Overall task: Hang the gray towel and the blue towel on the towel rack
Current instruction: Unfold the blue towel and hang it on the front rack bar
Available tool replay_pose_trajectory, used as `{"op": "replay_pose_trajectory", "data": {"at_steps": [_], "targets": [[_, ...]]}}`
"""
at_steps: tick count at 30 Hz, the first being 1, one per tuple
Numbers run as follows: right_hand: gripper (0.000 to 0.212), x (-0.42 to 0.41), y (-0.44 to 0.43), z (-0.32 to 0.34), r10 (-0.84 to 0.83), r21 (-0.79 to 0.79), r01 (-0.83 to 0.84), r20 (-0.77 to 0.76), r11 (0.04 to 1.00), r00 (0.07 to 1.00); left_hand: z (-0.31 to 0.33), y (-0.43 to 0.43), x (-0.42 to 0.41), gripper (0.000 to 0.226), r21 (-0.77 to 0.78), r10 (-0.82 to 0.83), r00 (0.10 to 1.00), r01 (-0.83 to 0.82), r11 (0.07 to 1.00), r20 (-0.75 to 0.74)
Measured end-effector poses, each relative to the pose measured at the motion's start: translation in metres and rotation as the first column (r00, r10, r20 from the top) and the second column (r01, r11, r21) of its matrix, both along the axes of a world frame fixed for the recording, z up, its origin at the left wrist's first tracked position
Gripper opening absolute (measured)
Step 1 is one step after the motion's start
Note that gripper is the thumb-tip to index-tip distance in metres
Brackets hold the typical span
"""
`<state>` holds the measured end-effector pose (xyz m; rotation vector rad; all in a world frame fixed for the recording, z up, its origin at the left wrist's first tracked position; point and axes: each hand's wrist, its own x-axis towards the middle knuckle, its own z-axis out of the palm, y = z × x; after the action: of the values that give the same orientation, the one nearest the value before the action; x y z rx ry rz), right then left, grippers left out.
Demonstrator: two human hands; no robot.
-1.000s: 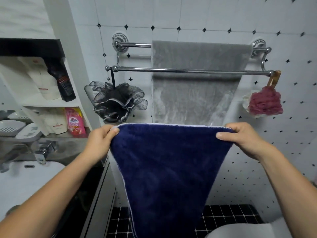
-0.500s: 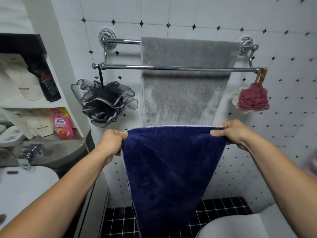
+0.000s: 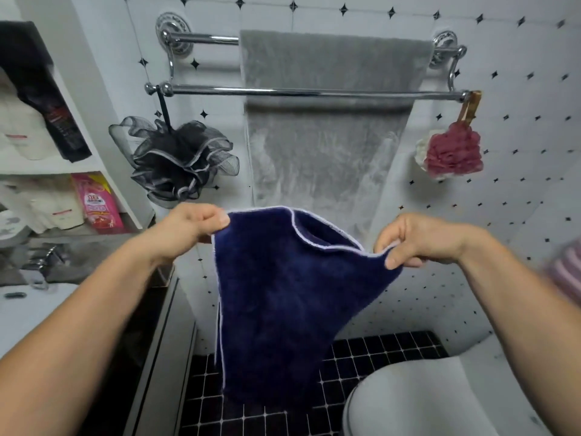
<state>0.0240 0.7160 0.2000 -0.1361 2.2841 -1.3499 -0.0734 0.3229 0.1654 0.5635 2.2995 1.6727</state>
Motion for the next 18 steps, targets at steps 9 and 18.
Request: {"op": "replay_pose_trajectory", "data": {"at_steps": [9,18], "targets": [[0.021,0.001,0.0,-0.021,-0.142,-0.117,0.143,0.022,0.983,0.99,0.007,-0.005,0.021,0.017,0.042,-0.116,0.993,0.115,0.992,0.005],[0.015,-0.007,0.011,-0.032,-0.36,-0.147,0.336,-0.197,0.93,0.912,-0.016,0.012,0.037,0.027,-0.107,0.008,1.0,-0.005,0.994,0.027]]}}
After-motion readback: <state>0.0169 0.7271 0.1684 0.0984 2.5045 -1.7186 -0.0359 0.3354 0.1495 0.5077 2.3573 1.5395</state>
